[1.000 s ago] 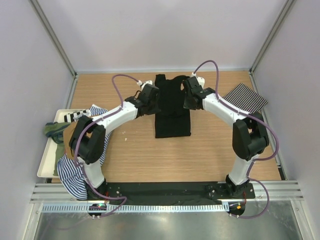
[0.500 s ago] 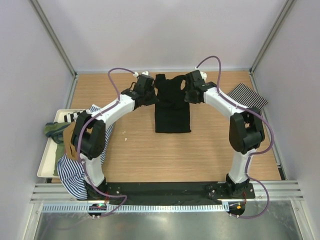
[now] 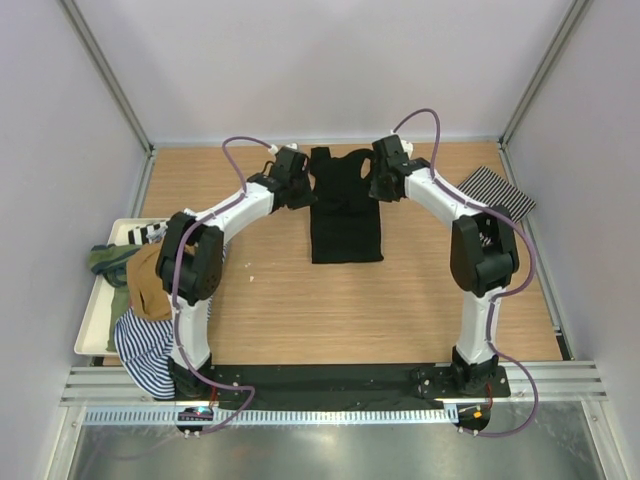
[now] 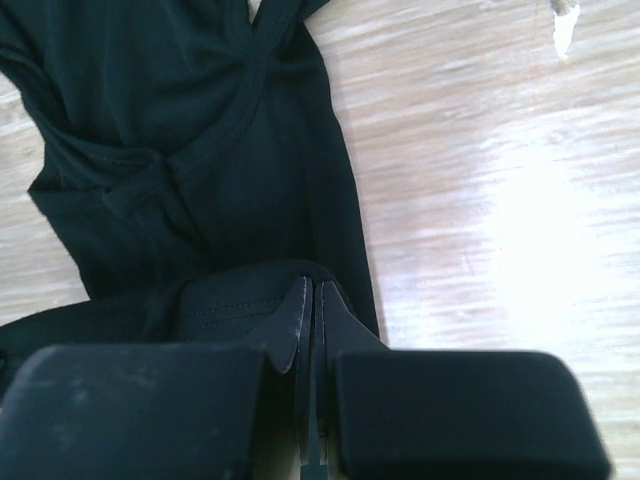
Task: Fold and stack the tank tops
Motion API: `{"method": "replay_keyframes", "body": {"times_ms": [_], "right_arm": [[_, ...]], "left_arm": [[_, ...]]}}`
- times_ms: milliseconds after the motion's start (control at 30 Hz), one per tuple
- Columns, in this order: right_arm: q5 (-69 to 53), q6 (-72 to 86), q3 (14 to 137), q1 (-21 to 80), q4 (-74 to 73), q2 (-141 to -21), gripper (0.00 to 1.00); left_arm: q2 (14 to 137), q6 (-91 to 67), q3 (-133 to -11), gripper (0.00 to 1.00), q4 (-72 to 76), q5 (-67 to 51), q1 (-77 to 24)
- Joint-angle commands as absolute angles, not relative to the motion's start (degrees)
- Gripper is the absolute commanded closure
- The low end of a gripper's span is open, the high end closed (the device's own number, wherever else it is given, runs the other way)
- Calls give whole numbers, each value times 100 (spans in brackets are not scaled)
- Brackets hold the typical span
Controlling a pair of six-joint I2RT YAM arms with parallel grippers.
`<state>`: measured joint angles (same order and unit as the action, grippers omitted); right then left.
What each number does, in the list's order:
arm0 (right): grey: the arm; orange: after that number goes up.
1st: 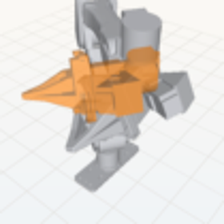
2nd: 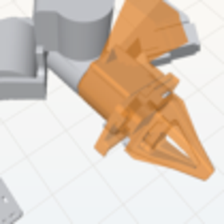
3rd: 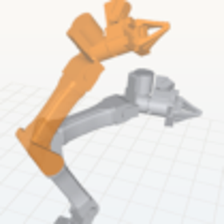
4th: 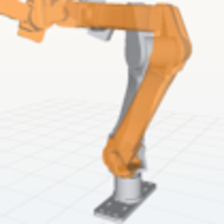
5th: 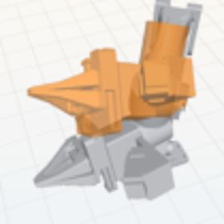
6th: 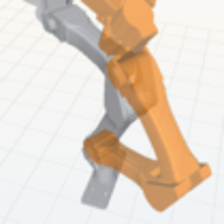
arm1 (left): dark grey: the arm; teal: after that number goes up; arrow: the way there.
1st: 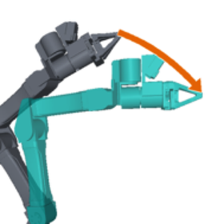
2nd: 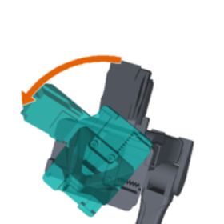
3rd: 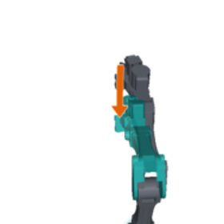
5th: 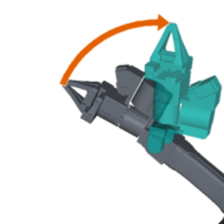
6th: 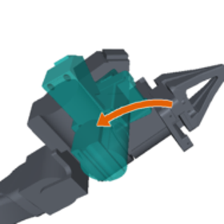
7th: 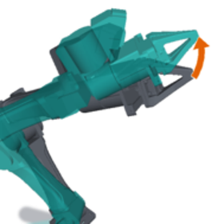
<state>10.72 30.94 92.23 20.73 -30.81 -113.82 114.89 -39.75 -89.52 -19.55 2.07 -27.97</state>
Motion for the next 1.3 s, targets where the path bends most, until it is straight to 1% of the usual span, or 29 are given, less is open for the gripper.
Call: {"method": "replay_keyframes", "body": {"times_ms": [0,33,67,100,133,167,200,267,300,333,367,400,467,500,600,667,767,833,900,1033,1067,1167,1267], "right_arm": [[1011,3050,9641,1995,-2883,-11566,97],[1002,3041,9737,1978,-2900,-11723,94],[1011,3032,9851,1969,-2935,-11794,86],[1054,3015,10087,1969,-3023,-11873,59],[1124,3006,10203,1969,-3110,-11961,50],[1360,3032,10361,1960,-3216,-11962,43],[1432,3024,10354,1960,-3278,-11927,34],[1599,3041,10066,1943,-3296,-11587,30],[1582,3024,9837,1942,-3113,-11410,30],[1573,3032,9591,1934,-3016,-11182,30],[1565,3058,9049,1925,-2936,-10771,30],[1408,3067,8757,1925,-2735,-10523,33],[1118,3067,8116,1916,-2497,-10092,37],[820,3059,7529,1933,-2348,-9724,41],[196,3094,6498,1925,-2032,-9196,48],[-313,3129,5823,1925,-1777,-8992,49],[-904,3155,5284,1934,-1389,-8851,49],[-1036,3147,5142,1934,-1231,-8903,49],[-1081,3147,5045,1934,-1178,-8982,49],[-1143,3146,5001,1925,-994,-9202,51],[-1108,3146,5018,1925,-976,-9307,54],[-1029,3164,5080,1925,-906,-9553,59],[-1046,3217,5028,1925,-800,-9650,59]], "left_arm": [[11663,-3841,-9281,100,-1793,70,-2716],[11707,-3893,-9333,97,-1793,36,-2690],[11785,-3963,-9343,90,-1784,18,-2663],[11804,-4016,-9343,76,-1775,-156,-2637],[11812,-4086,-9317,69,-1671,-245,-2576],[11769,-4122,-9290,54,-1626,-281,-2549],[11716,-4148,-9212,49,-1609,-394,-2479],[11567,-4210,-9062,42,-1538,-553,-2417],[11288,-4210,-8792,39,-1521,-571,-2408],[11137,-4210,-8606,39,-1407,-580,-2408],[10936,-4245,-8404,37,-1337,-589,-2417],[10612,-4263,-7993,37,-1275,-624,-2417],[10276,-4263,-7596,38,-1117,-764,-2522],[10022,-4228,-7263,39,-1108,-782,-2662],[9626,-4236,-6648,43,-1055,-835,-3013],[9475,-4271,-6365,44,-923,-826,-3172],[9325,-4429,-5916,45,-660,-879,-3366],[9377,-4491,-5775,46,-598,-862,-3419],[9465,-4509,-5731,51,-571,-914,-3428],[9755,-4562,-5713,55,-396,-949,-3428],[9921,-4562,-5756,57,-378,-932,-3428],[10299,-4562,-5897,60,-352,-896,-3428],[10476,-4631,-5933,60,-352,-774,-3428]]}}
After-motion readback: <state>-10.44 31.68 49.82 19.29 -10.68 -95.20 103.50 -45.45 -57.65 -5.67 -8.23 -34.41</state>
